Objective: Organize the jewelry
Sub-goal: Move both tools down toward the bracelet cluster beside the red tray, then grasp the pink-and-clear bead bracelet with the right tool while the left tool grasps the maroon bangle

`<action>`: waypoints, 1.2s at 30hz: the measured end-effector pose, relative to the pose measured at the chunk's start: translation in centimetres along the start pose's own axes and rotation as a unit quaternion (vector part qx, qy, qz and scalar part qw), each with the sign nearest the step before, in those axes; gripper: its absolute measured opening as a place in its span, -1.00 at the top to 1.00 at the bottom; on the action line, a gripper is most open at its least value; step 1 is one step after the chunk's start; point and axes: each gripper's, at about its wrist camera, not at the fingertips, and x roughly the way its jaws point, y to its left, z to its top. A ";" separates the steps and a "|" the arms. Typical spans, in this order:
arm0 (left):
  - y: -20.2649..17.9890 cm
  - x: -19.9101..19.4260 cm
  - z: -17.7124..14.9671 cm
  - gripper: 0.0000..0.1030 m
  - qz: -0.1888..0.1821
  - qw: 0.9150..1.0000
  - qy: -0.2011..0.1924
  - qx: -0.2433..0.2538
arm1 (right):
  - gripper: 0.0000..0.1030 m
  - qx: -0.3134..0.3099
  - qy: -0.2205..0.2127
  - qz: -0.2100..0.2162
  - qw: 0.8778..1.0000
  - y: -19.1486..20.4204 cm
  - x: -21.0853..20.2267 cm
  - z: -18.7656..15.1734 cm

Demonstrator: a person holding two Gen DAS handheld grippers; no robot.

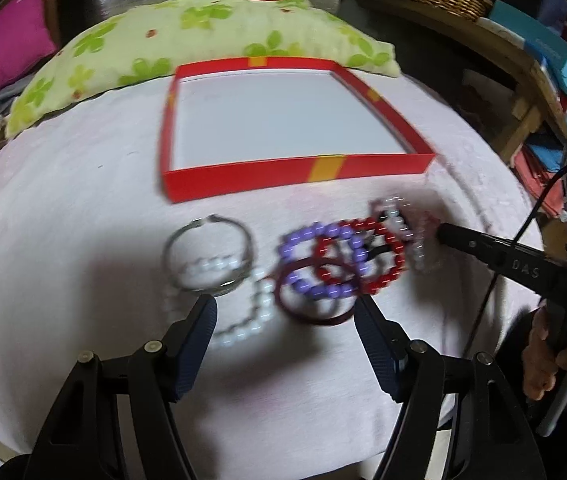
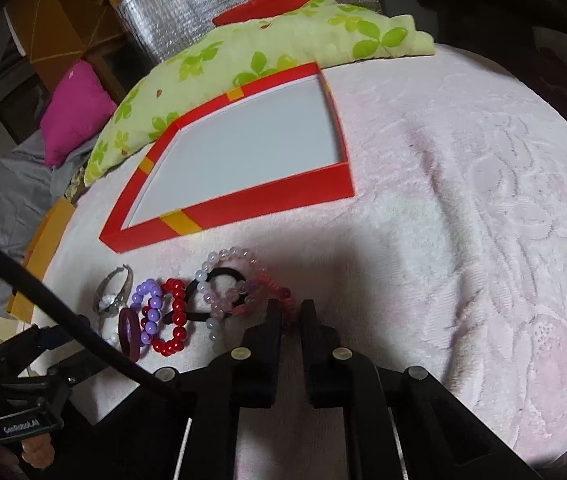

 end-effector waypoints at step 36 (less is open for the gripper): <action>1.2 -1.2 -1.5 0.82 -0.051 0.998 -0.017 0.017 | 0.85 -0.084 -0.011 -0.086 0.993 1.4 -0.1 -0.7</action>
